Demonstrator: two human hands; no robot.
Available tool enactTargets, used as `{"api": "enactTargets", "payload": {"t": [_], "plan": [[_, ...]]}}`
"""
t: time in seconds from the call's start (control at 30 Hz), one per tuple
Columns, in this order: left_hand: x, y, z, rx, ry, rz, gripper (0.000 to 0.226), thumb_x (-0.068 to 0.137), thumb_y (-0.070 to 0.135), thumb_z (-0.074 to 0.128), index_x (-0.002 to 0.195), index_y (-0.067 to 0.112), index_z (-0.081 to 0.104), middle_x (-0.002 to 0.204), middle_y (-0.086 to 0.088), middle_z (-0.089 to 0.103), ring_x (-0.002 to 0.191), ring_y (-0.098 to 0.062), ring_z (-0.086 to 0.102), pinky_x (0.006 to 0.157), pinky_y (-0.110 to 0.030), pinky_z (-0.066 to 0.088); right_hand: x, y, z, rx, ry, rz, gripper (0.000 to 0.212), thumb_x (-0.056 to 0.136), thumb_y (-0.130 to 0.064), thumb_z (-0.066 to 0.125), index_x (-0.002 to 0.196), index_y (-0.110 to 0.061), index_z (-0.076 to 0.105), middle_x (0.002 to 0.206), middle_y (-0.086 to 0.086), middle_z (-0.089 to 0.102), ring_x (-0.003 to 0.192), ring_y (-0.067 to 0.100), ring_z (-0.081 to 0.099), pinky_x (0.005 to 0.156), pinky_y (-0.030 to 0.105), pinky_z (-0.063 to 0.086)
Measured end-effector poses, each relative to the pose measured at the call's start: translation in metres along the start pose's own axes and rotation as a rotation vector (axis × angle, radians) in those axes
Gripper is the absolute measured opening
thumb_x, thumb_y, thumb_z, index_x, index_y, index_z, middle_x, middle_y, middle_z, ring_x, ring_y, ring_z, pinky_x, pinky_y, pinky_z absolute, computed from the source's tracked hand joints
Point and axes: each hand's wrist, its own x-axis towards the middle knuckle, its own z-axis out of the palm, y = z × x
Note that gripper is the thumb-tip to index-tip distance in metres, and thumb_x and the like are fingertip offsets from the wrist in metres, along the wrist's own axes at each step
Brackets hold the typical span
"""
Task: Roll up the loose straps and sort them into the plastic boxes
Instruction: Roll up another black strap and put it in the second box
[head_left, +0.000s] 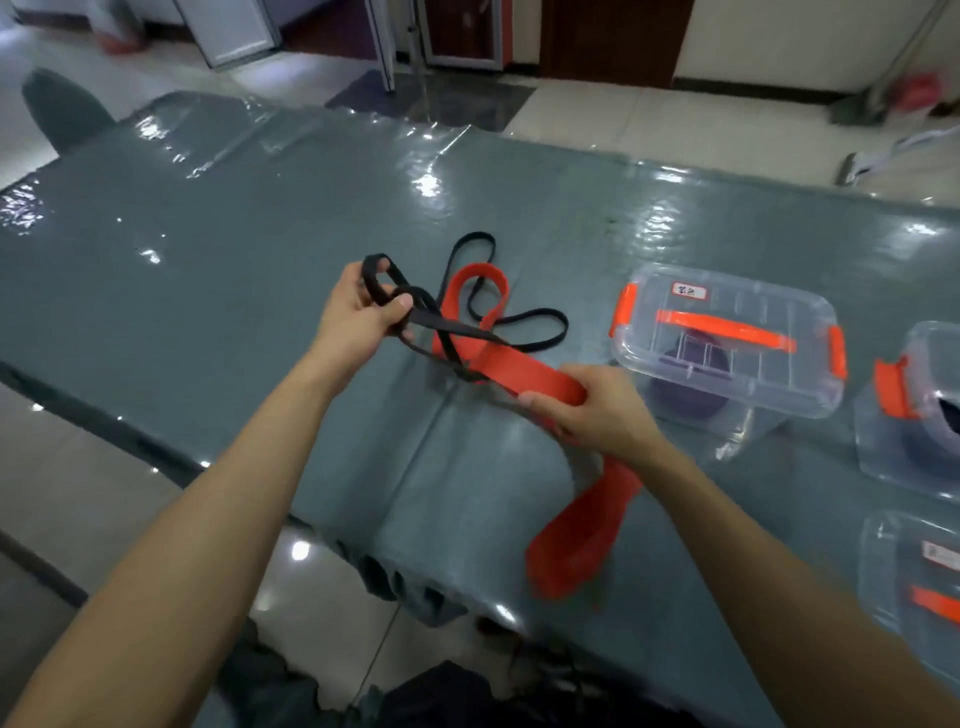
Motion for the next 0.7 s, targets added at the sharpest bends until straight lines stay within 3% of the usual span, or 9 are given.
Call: {"api": "enactTargets", "payload": {"t": [0.13,0.23,0.33,0.43,0.53,0.6,0.7], "plan": [[0.025,0.066,0.015,-0.065,-0.010,0.151,0.040,0.103,-0.009,0.065,0.133,0.005,0.044,0.082,-0.002,0.053,0.052,-0.010,0.061,0.062,-0.035,0.063,0.012,-0.029,-0.065,-0.047,0.219,-0.061,0.058,0.076,-0.076,0.076,0.066,-0.021,0.060,0.050,-0.007,0.060,0.048,0.004,0.059,0.052,0.027,0.045],[0.037,0.109,0.026,-0.091,-0.019,0.213,0.044,0.101,-0.005,0.069,0.133,0.008,0.041,0.069,0.006,0.060,0.054,-0.012,0.062,0.061,-0.036,0.064,0.016,-0.047,-0.107,-0.106,0.333,-0.098,0.063,0.074,-0.065,0.089,0.058,-0.019,0.049,0.051,-0.005,0.046,0.049,0.013,0.042,0.052,0.037,0.036],[0.042,0.132,0.042,-0.158,-0.045,0.172,0.047,0.101,0.002,0.074,0.133,0.009,0.040,0.081,-0.002,0.064,0.061,-0.017,0.063,0.058,-0.033,0.061,0.009,-0.055,-0.129,-0.072,0.368,-0.110,0.063,0.074,-0.064,0.090,0.061,-0.013,0.054,0.051,-0.002,0.055,0.049,0.020,0.056,0.053,0.036,0.044],[0.040,0.130,0.050,-0.223,-0.291,0.027,0.046,0.097,0.022,0.082,0.126,0.007,0.050,0.079,-0.002,0.062,0.065,-0.016,0.060,0.065,-0.032,0.059,-0.004,-0.058,-0.135,0.172,0.341,-0.069,0.057,0.073,-0.063,0.089,0.068,-0.013,0.062,0.050,-0.003,0.060,0.044,0.018,0.064,0.045,0.027,0.048],[0.030,0.101,0.047,-0.157,-0.508,-0.140,0.038,0.093,0.008,0.084,0.126,0.003,0.064,0.093,-0.002,0.072,0.075,-0.014,0.070,0.077,-0.028,0.063,-0.020,-0.047,-0.144,0.328,0.333,-0.026,0.041,0.078,-0.044,0.094,0.070,-0.015,0.065,0.051,0.000,0.064,0.045,0.018,0.067,0.045,0.024,0.049],[0.024,0.082,0.044,-0.060,-0.404,-0.232,0.045,0.093,-0.002,0.081,0.135,-0.002,0.064,0.103,-0.008,0.076,0.073,-0.012,0.074,0.076,-0.024,0.064,-0.035,-0.038,-0.151,0.341,0.340,-0.005,0.035,0.079,-0.037,0.095,0.066,-0.020,0.067,0.052,0.000,0.060,0.046,0.017,0.065,0.044,0.022,0.048],[0.018,0.073,0.045,-0.095,-0.094,-0.220,0.041,0.095,-0.006,0.075,0.132,0.000,0.058,0.078,-0.007,0.070,0.053,-0.009,0.061,0.064,-0.027,0.061,-0.057,-0.031,-0.160,0.351,0.314,-0.019,0.027,0.080,-0.039,0.095,0.067,-0.029,0.072,0.053,-0.004,0.055,0.048,0.017,0.055,0.043,0.026,0.045]]}}
